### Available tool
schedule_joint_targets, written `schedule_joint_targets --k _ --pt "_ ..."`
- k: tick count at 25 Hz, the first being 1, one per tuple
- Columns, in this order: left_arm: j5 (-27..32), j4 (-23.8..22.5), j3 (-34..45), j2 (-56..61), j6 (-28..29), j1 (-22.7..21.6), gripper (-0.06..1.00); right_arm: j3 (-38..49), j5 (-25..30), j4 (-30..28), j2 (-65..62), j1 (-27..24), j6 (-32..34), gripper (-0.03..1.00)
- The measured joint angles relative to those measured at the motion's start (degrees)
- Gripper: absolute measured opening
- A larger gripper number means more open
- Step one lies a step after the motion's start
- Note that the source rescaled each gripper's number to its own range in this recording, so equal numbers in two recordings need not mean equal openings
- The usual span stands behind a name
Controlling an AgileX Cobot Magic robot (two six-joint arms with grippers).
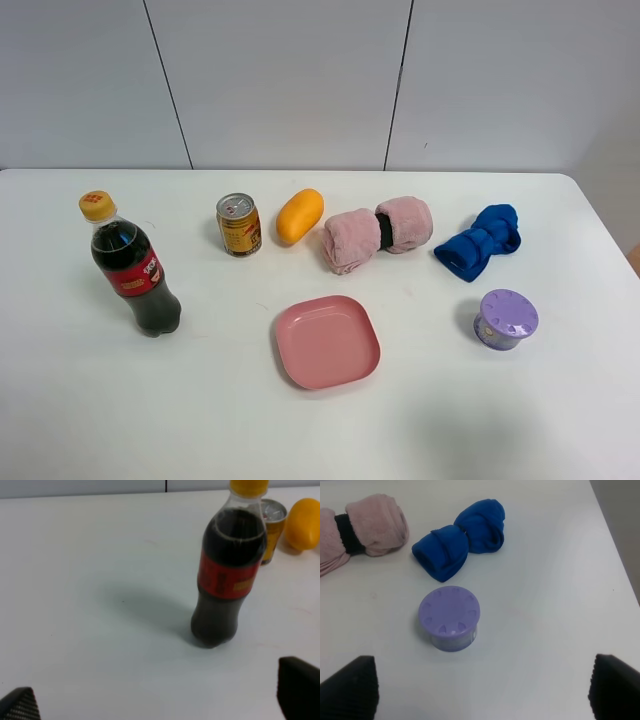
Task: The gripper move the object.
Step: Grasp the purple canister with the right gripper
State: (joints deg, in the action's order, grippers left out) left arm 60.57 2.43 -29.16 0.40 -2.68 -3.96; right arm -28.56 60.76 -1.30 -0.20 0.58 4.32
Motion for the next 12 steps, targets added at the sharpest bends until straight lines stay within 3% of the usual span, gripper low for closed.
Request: schedule_joint_targets --k 1,12 --pt "0.00 0.00 0.00 0.00 0.00 0.00 1.00 0.00 0.00 0.00 0.00 0.00 0.00 0.47" --pt "0.00 0.00 0.00 0.00 0.00 0.00 1.00 -1.84 0.25 -0.15 0.33 0.00 1.99 0.47"
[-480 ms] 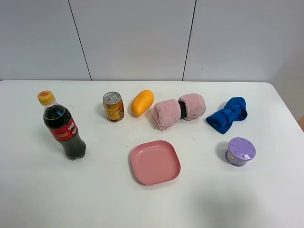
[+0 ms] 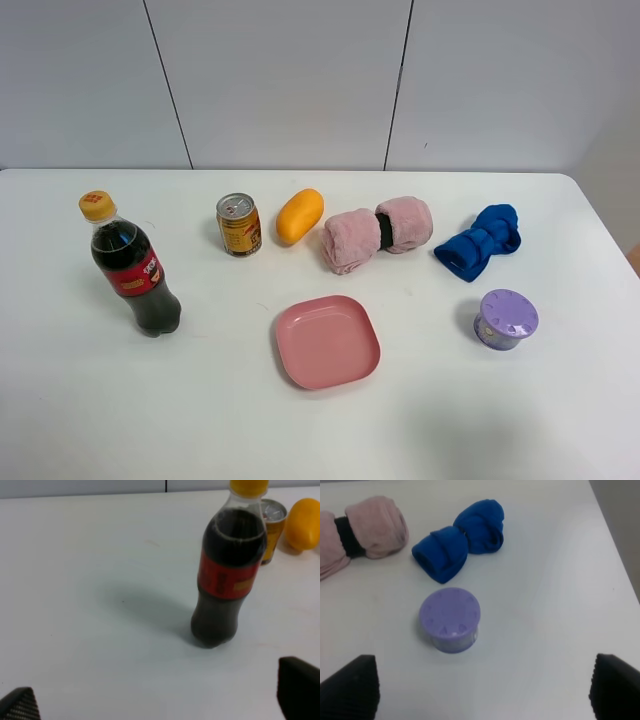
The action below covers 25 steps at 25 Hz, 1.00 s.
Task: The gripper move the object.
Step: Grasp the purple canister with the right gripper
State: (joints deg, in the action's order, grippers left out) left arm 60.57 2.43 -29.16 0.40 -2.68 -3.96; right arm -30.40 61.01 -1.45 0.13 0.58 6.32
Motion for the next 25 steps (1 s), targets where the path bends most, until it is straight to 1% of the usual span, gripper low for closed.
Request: schedule_joint_targets --k 4,9,13,14,15,17,19,20,22,25 --pt "0.00 0.00 0.00 0.00 0.00 0.00 1.00 -7.71 -0.14 0.03 6.99 0.00 0.97 0.47" --pt "0.00 0.00 0.00 0.00 0.00 0.00 1.00 -15.91 -1.73 0.06 22.36 0.00 1.04 0.47" --pt "0.00 0.00 0.00 0.00 0.00 0.00 1.00 -19.53 -3.76 0.17 35.50 0.00 1.04 0.48" --pt "0.00 0.00 0.00 0.00 0.00 0.00 1.00 -20.19 -4.25 0.17 38.95 0.00 1.04 0.52" --pt "0.00 0.00 0.00 0.00 0.00 0.00 1.00 -20.72 -5.02 0.23 41.79 0.00 1.04 0.58" --pt "0.00 0.00 0.00 0.00 0.00 0.00 1.00 -21.41 -6.58 0.59 48.36 0.00 1.04 0.77" --pt "0.00 0.00 0.00 0.00 0.00 0.00 1.00 -21.57 -8.31 0.77 54.09 0.00 1.04 0.91" --pt "0.00 0.00 0.00 0.00 0.00 0.00 1.00 -21.57 -9.12 1.03 57.02 0.00 1.04 0.95" --pt "0.00 0.00 0.00 0.00 0.00 0.00 1.00 -21.57 -10.79 1.91 62.14 0.00 1.22 0.99" --pt "0.00 0.00 0.00 0.00 0.00 0.00 1.00 -21.57 -13.07 3.53 69.49 0.00 1.22 1.00"
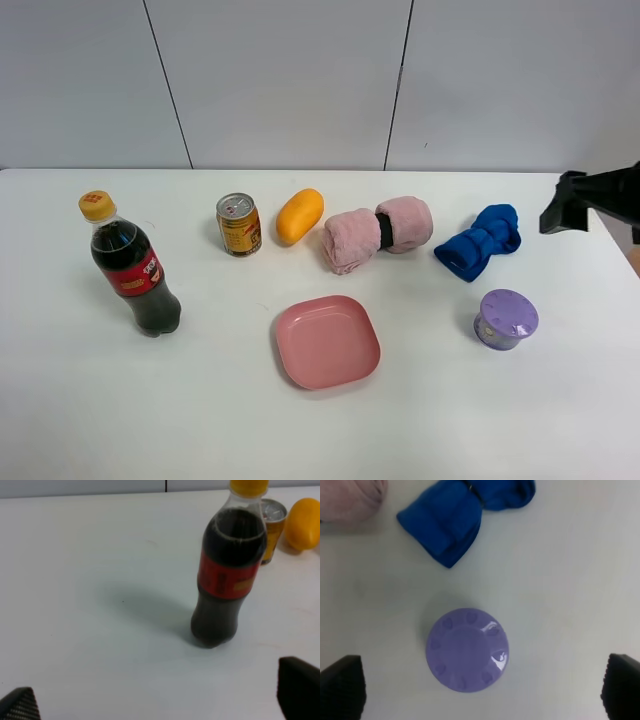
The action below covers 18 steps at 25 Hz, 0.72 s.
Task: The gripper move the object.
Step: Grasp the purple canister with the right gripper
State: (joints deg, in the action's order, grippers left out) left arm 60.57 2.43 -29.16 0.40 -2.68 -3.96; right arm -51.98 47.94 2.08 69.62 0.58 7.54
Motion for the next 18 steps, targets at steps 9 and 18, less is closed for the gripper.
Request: schedule_joint_targets --k 9,18 --pt "0.00 0.06 0.00 0.00 0.00 0.00 1.00 -0.04 -4.64 0.95 13.32 5.14 -0.25 1.00" --pt "0.00 0.06 0.00 0.00 0.00 0.00 1.00 -0.12 -6.52 -2.52 21.93 6.75 1.65 1.00"
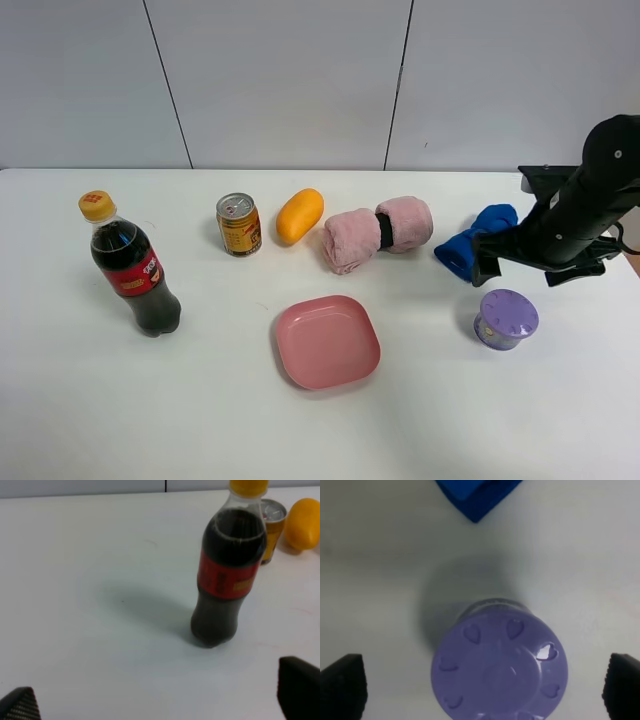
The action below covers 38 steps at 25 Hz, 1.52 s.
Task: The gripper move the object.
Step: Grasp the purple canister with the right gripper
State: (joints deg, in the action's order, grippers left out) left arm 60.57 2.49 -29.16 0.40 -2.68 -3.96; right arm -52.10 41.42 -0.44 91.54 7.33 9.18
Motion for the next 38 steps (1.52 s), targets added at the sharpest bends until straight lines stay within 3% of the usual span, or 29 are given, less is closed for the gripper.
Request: schedule_joint_targets --k 6,19,30,32,33,34,35,38 --pt "0.00 0.00 0.00 0.00 0.00 0.00 1.00 1.09 0.48 -0.12 1.38 0.07 0.02 1.00" --pt "0.00 0.00 0.00 0.00 0.00 0.00 1.00 4.15 -5.37 -0.48 3.23 0.07 0.02 1.00" --pt "0.00 0.00 0.00 0.00 0.00 0.00 1.00 4.15 -5.79 -0.48 9.50 0.07 0.02 0.98" --pt "0.00 0.00 0.00 0.00 0.00 0.00 1.00 4.15 -6.22 -0.48 9.85 0.07 0.02 0.76" --pt "0.00 0.00 0.00 0.00 0.00 0.00 1.00 4.15 -6.39 -0.48 9.92 0.07 0.02 0.49" --pt "0.00 0.00 0.00 0.00 0.00 0.00 1.00 4.15 -6.45 -0.63 9.99 0.07 0.02 0.10" --pt "0.00 0.00 0.00 0.00 0.00 0.00 1.00 4.15 -6.45 -0.63 9.99 0.07 0.09 0.00" --pt "0.00 0.00 0.00 0.00 0.00 0.00 1.00 4.15 -6.01 -0.63 9.99 0.07 0.09 0.00"
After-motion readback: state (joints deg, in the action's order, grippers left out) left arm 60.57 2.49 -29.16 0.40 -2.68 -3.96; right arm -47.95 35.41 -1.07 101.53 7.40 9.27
